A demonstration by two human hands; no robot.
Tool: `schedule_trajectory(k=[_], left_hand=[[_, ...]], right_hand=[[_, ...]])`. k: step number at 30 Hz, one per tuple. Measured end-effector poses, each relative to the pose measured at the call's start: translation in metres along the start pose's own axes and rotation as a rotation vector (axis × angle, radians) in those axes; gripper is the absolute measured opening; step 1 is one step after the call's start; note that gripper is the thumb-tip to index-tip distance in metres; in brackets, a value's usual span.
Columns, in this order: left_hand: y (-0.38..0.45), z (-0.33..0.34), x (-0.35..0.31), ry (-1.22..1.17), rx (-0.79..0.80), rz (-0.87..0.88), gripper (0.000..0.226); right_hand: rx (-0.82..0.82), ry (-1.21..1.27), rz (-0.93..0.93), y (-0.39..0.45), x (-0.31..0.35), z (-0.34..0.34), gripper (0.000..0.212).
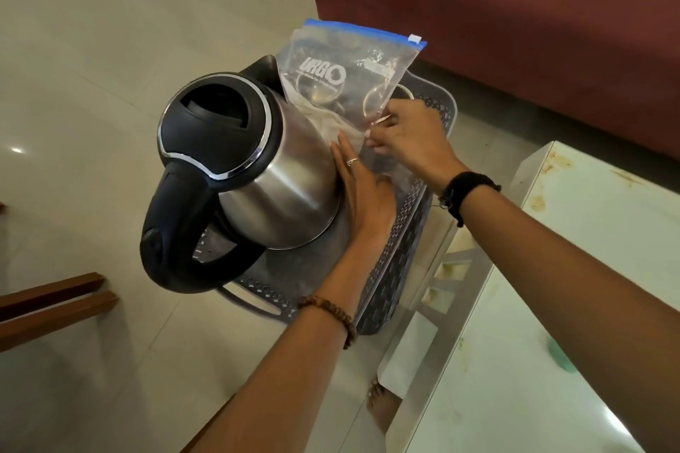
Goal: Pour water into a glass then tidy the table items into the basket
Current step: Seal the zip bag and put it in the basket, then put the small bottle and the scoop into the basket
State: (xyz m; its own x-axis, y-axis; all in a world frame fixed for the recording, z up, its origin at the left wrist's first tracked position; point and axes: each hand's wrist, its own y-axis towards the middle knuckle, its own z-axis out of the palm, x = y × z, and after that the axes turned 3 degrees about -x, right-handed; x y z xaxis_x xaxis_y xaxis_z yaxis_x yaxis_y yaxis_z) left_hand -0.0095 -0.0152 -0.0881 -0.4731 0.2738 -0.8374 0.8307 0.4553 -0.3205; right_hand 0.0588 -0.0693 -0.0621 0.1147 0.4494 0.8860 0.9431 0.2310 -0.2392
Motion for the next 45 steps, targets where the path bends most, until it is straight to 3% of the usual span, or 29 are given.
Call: schedule_trajectory(k=[4,11,21,29,34,38,41,45], left_hand=[[-0.008,-0.006,0.0,-0.011,0.004,0.052,0.074],[-0.101,0.016,-0.008,-0.016,-0.013,0.343,0.045],[-0.287,0.109,0.031,0.086,0.313,0.195,0.031],[-0.385,0.161,0.071,0.116,0.265,0.006,0.037],[-0.397,0.188,0.078,0.231,0.231,0.035,0.028],[-0.387,0.211,0.073,0.26,0.222,-0.099,0.061],[-0.383,0.224,0.076,0.441,0.212,-0.091,0.08],[-0.38,0.228,0.082,0.424,0.181,-0.043,0.065]], right_hand=[[-0.115,0.169,0.03,-0.027,-0.015,-0.017,0.013],[-0.273,0.286,0.072,-0.119,-0.058,-0.056,0.013],[-0.415,0.296,0.457,-0.329,-0.17,-0.163,0.025],[-0.451,0.248,0.593,-0.456,-0.252,-0.244,0.028],[-0.429,0.221,0.621,-0.49,-0.284,-0.267,0.027],[-0.344,0.184,0.61,-0.49,-0.292,-0.264,0.021],[-0.282,0.193,0.574,-0.476,-0.29,-0.254,0.017],[-0.245,0.194,0.511,-0.449,-0.28,-0.24,0.016]])
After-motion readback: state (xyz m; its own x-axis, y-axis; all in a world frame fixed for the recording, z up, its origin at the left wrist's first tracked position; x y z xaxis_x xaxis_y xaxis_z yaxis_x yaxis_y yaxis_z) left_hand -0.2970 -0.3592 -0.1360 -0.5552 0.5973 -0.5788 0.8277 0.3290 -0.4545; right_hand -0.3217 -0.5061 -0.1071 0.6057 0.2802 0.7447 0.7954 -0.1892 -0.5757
